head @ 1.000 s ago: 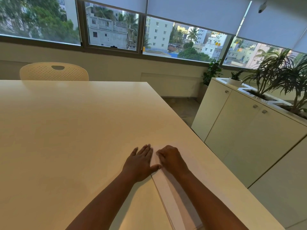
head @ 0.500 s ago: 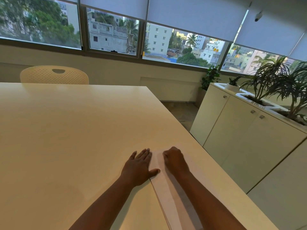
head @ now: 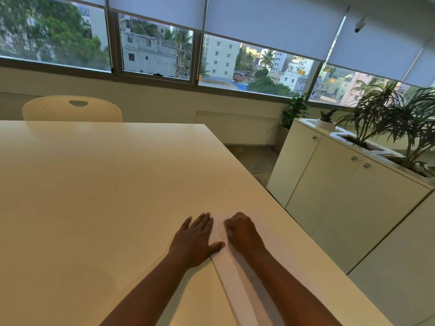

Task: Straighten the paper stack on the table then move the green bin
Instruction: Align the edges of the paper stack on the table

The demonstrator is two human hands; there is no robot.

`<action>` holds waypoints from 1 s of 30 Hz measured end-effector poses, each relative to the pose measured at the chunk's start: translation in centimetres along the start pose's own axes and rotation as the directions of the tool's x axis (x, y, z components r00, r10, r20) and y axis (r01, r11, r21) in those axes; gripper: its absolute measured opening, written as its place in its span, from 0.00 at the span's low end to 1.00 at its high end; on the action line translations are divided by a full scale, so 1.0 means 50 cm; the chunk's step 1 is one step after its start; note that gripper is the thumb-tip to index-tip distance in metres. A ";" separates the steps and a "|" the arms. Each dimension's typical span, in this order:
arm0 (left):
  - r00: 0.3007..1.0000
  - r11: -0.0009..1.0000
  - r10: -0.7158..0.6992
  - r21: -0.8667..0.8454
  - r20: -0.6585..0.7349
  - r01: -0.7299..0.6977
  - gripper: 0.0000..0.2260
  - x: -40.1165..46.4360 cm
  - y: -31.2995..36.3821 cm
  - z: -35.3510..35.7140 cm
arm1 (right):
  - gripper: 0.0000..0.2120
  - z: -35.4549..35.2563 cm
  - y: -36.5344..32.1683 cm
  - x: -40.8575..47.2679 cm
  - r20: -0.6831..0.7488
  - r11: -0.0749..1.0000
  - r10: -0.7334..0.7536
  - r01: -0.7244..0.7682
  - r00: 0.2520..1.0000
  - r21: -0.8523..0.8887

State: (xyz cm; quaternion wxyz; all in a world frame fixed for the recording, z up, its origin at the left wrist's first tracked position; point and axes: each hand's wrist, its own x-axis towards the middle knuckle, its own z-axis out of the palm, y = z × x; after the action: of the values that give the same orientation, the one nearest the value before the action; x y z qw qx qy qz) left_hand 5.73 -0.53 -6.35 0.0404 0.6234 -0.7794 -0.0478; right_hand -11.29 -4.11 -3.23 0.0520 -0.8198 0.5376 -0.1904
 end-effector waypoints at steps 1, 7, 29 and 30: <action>1.000 1.000 0.001 0.000 0.001 -0.001 0.38 0.000 0.000 0.000 | 0.13 -0.005 0.011 -0.002 -0.001 1.000 0.003 -0.003 1.000 0.014; 1.000 1.000 0.006 -0.003 0.010 -0.006 0.38 -0.001 0.000 -0.003 | 0.13 -0.054 0.078 0.002 -0.082 0.978 0.209 -0.210 0.974 -0.006; 1.000 1.000 0.010 0.004 -0.006 -0.010 0.39 0.002 -0.005 0.007 | 0.14 -0.051 0.068 -0.013 -0.016 0.989 0.149 -0.149 0.989 0.023; 1.000 1.000 0.011 0.005 -0.006 -0.011 0.39 0.002 -0.005 0.007 | 0.14 -0.058 0.079 -0.008 -0.039 0.981 0.192 -0.192 0.981 0.007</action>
State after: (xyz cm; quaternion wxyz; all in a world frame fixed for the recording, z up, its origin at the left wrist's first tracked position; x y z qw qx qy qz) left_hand 5.91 -0.68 -6.71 0.0416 0.6193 -0.7828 -0.0440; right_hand -15.90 -5.04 -1.78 0.0608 -0.7601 0.6146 -0.2018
